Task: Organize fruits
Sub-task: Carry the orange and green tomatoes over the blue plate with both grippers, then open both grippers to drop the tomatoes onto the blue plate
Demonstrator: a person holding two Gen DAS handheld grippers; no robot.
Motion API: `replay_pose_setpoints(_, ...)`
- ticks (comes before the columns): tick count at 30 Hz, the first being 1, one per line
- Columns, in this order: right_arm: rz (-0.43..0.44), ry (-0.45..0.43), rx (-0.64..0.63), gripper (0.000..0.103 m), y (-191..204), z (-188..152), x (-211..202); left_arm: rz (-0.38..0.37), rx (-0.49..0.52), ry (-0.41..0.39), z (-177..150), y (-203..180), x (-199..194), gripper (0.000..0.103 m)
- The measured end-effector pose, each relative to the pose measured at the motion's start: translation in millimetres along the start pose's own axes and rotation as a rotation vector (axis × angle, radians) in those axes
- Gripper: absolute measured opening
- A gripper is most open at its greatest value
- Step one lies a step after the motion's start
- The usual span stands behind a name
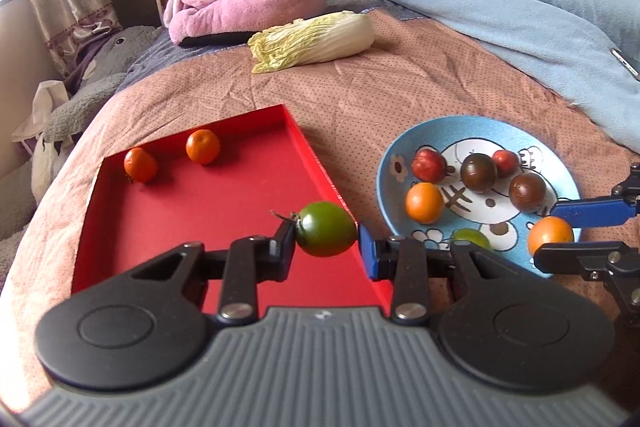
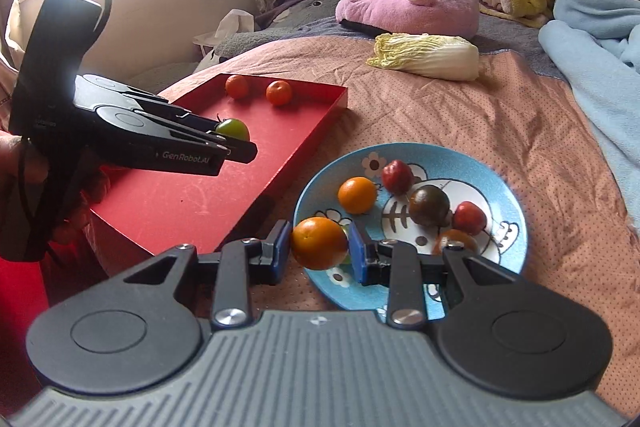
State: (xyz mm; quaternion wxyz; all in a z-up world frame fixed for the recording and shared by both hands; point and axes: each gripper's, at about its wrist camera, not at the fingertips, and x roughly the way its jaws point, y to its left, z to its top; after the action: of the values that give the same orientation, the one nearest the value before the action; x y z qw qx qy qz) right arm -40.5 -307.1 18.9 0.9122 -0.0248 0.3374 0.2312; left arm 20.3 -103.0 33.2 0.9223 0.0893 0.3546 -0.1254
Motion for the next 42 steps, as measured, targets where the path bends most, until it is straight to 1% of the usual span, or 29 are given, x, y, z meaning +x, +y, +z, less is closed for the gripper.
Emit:
replay_pose_setpoints(4,-0.06,0.021,0.009,0.037,-19.6,-13.4,-4.7,-0.063,0.022,0.003,-0.2,-26.1,1.6,0.037)
replay_pose_setpoints(9,-0.094,0.055,0.048,0.037,-36.7,-28.4,1.4,-0.144,0.06,0.022,-8.4,-56.4,5.3,0.037)
replay_pose_setpoints(12,-0.1,0.05,0.067,0.037,-43.4,-30.3,7.7,-0.191,0.09,0.034,-14.7,-68.3,9.2,0.037)
replay_pose_setpoints(17,-0.121,0.062,0.056,0.037,-45.8,-30.3,26.1,-0.226,0.133,0.06,-21.6,-81.2,18.6,0.037)
replay_pose_setpoints(21,-0.123,0.05,0.049,0.037,-47.8,-32.2,35.8,-0.224,0.148,0.073,-23.8,-84.4,27.9,0.037)
replay_pose_setpoints(24,-0.144,0.039,0.032,0.037,-49.4,-31.4,43.1,-0.212,0.157,0.06,-22.4,-86.4,32.8,0.038)
replay_pose_setpoints(28,-0.155,0.029,0.049,0.037,-57.1,-26.7,52.2,-0.206,0.135,0.058,-18.7,-85.4,42.9,0.038)
replay_pose_setpoints(34,-0.174,0.03,0.062,0.037,-67.9,-21.6,64.1,-0.189,0.11,0.082,-14.2,-86.1,57.6,0.037)
replay_pose_setpoints(42,-0.179,0.036,0.05,0.037,-64.7,-28.6,64.7,-0.183,0.116,0.084,-17.9,-86.9,56.2,0.038)
